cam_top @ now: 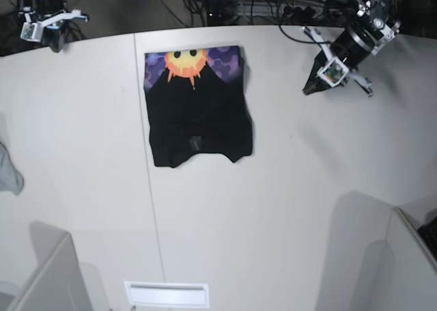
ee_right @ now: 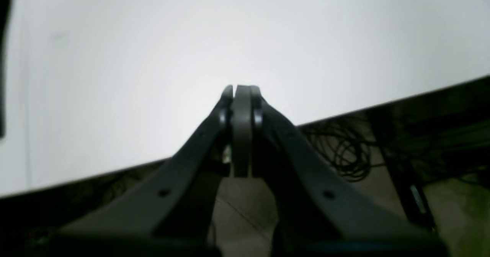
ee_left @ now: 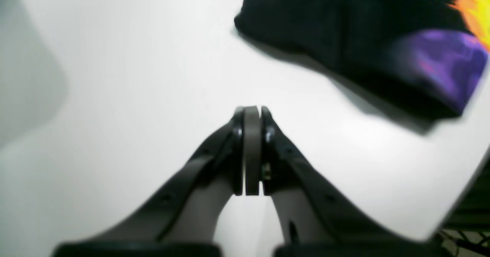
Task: Fold the T-shirt properly
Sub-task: 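Release the shirt and raise the left gripper away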
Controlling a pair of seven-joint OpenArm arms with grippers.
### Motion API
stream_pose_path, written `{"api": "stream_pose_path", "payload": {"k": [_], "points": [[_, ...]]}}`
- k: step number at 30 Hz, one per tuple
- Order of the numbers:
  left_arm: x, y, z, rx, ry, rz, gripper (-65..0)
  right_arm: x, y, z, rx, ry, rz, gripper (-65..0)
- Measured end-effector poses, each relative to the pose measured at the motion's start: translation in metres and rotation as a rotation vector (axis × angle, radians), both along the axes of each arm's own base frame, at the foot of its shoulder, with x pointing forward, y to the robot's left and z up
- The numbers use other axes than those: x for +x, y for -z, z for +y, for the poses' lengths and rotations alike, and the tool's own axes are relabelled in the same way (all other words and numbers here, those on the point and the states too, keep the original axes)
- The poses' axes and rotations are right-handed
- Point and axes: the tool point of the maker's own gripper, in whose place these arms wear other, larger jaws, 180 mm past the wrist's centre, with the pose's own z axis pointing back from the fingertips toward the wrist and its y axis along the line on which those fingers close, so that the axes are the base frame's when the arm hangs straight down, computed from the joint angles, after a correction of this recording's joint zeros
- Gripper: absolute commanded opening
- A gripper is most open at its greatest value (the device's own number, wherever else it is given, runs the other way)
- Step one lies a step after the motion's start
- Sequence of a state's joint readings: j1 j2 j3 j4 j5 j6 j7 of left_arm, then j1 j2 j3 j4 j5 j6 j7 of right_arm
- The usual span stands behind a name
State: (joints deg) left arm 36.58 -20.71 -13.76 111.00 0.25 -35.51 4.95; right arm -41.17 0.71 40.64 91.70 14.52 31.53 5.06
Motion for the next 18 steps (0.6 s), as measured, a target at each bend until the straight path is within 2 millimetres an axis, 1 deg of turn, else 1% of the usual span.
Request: {"api": "stream_pose_path", "payload": {"k": [1,2,5,8,11,15,18], "points": [[-0.01,0.003,0.003,-0.001,-0.003,0.018,-65.0,-0.004,0.0,0.002,0.009,-0.013,0.008,-65.0],[-0.02,0.006,0.005,-0.001,-0.01,0.039,-65.0,-0.007,0.0,0.0,0.007,-0.012,0.012,-65.0],[-0.054,0.017,0.004,-0.021,-0.012,0.115,-65.0,-0.014,-0.006,-0.013,-0.023,0.004,0.013,-65.0],[-0.09,0.028,0.001,-0.028,-0.005,0.215,-65.0,-0.035,-0.003,-0.013,-0.023,0.003,0.065,-65.0],[-0.114,0.033,0.002,-0.028,-0.009,0.276,-65.0,-0.058,0.007,-0.009,-0.018,-0.01,0.188,-65.0],[-0.145,0.04,0.004,-0.029,-0.019,0.356,-65.0,-0.08,0.016,-0.007,-0.012,-0.043,0.358,-65.0],[-0.167,0.052,0.006,-0.032,-0.034,0.428,-65.0,-0.098,0.028,-0.005,0.001,-0.053,0.475,-65.0]]}}
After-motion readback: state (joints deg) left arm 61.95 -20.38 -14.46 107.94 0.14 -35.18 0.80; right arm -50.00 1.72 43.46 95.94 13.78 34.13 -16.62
